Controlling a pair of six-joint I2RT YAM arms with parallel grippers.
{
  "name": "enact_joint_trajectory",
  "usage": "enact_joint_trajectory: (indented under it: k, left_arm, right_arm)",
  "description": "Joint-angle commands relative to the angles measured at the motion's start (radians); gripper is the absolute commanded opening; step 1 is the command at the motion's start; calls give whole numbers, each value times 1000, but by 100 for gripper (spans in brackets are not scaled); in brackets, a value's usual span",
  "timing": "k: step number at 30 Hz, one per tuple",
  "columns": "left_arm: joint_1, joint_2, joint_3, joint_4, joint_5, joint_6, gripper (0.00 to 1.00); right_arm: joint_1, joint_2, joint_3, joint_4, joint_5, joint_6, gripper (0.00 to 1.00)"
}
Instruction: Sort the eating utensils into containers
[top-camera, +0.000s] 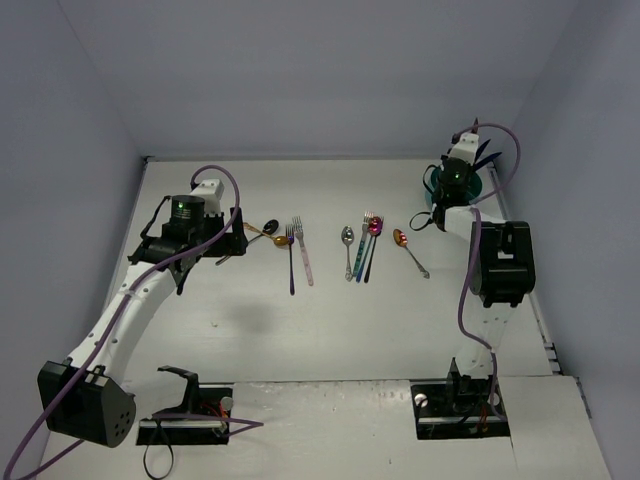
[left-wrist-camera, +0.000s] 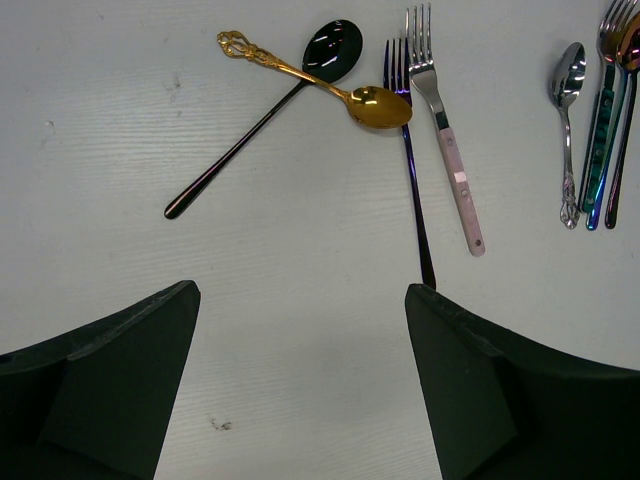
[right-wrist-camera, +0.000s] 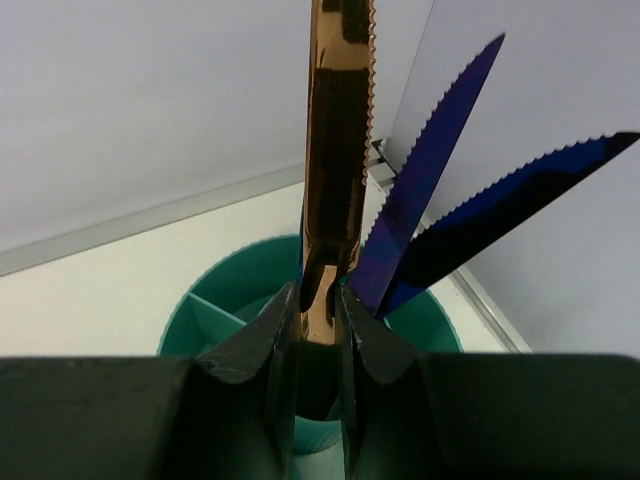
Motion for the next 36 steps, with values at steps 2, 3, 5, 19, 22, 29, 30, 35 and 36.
enact_joint_trajectory:
  k: [2,3,5,19,22,29,30,35,36]
  left_arm:
    - [8,1,27,47,15,-9,82]
    - [9,3,26,48,15,-9,82]
    - [10,4,26,48,16,-10,82]
    - [10,-12,30,43,26,-16,82]
    - [8,-17,30,44,30,-16,82]
    - [10,-12,30,41,44,-14,81]
    - [10,-11,32,39,46,-14,81]
    - [10,-10,31,36,41,-12,82]
    - [9,-8,30,35,40,-12,81]
  right_arm:
    - [7,-51,-4,103,25,51,23]
    - [10,-57,-7,99,26,54,26]
    - [12,-68,-15,89,31,59,31]
    - [72,-474,-9,-390,-106,210,51]
    - [87,-570,6,-565,-155,277,54]
    - [115,-733,-38,-896,-300,369,60]
    - [119,-752,-58,-932,-325,380,60]
    - [148,-821,-180,-1009,-396,417,64]
    - [151,-828,-207,-1017,-396,423,64]
